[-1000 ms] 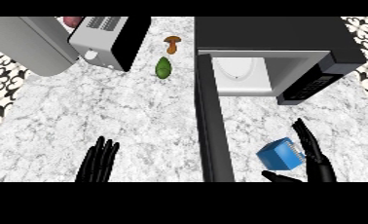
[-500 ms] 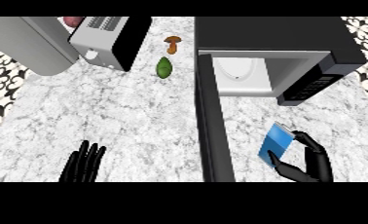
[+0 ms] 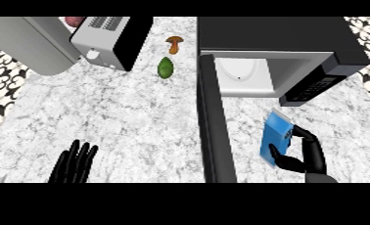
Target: Pick up the milk, place it into the microwave and close the microwave
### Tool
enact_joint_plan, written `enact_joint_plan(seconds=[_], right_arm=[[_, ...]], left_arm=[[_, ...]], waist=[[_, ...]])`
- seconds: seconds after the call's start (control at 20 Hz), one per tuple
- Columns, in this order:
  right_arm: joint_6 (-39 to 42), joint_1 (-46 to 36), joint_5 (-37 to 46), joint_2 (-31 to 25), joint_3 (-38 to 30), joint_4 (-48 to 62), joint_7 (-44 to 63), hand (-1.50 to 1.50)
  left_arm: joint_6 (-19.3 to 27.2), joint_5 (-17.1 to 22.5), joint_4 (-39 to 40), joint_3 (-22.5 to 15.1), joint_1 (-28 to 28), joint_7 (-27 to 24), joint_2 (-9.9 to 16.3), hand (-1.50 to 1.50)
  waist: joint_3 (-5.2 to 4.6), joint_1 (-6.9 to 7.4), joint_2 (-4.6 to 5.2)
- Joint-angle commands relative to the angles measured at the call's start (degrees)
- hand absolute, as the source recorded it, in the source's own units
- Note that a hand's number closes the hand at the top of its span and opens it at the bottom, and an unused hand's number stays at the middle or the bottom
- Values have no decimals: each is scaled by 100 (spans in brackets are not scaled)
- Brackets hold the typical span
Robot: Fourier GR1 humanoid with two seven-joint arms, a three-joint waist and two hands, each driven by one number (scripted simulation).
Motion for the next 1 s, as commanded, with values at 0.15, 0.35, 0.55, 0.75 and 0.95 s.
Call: enact_joint_plan(seconds=[0.15, 0.35, 0.55, 0.75, 0.95], right_arm=[[575, -517, -370, -73, -174, 530, -642, 150], [710, -579, -461, 3, -111, 631, -682, 150], [780, -110, -549, 422, 181, -230, -496, 150], [705, -4, -664, 587, 436, -1354, 333, 150], [-103, 231, -730, 879, 1026, -2106, 789, 150]], left_arm=[[76, -188, 50, -157, 6, -21, -200, -150], [-252, 60, 172, 155, 132, -141, 19, -150], [-705, 330, 601, 532, 268, -717, 152, -150], [-433, 330, 104, 426, 232, -122, -11, -150], [-614, 297, 492, 659, 80, -241, -4, -150]], waist=[[20, -15, 14], [18, -14, 13], [8, -61, -10], [8, -82, -15], [9, -71, -10]])
